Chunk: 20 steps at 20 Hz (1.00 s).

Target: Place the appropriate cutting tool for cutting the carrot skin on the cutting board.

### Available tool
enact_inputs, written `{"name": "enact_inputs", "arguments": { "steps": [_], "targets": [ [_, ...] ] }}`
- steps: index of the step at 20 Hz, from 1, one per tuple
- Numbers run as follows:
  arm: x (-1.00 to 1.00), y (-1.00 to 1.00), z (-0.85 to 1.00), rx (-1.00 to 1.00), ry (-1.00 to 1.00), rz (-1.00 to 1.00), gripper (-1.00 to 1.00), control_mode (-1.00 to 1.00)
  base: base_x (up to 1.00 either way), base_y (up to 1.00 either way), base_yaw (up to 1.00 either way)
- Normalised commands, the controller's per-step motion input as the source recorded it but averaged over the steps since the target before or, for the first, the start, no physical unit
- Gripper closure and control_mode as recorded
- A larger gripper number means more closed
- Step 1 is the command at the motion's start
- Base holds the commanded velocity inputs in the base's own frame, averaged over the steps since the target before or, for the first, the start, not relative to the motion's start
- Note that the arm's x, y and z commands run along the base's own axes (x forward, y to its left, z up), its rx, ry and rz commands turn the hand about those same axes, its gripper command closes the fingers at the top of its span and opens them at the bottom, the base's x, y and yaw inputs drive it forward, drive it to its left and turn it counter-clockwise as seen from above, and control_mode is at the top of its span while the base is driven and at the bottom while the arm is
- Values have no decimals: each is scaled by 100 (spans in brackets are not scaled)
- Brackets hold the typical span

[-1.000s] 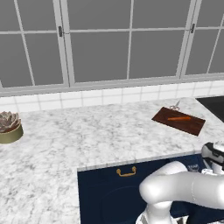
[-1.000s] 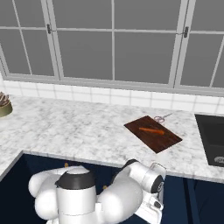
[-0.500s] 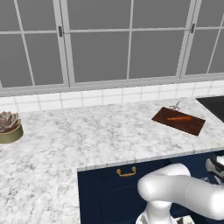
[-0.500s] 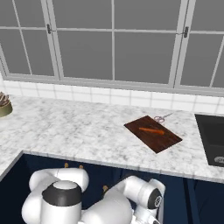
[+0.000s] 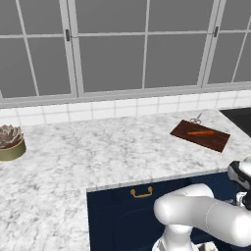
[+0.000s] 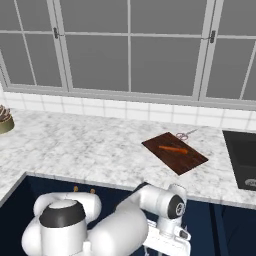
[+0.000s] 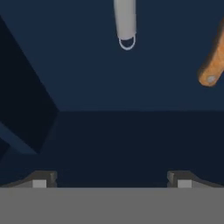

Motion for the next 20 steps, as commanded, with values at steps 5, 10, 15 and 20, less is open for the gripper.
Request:
{"name": "enact_inputs", "arguments": {
  "steps": [5, 10, 15, 20],
  "targets": [
    [70, -4, -22, 0, -4, 7, -100, -100, 0, 0, 0],
    [56, -1, -27, 0, -4, 6, -100, -100, 0, 0, 0],
    [22, 0, -53, 0, -9, 3, -100, -100, 0, 0, 0],
    [17, 0, -34, 0, -14, 0, -100, -100, 0, 0, 0]
  ]
}}
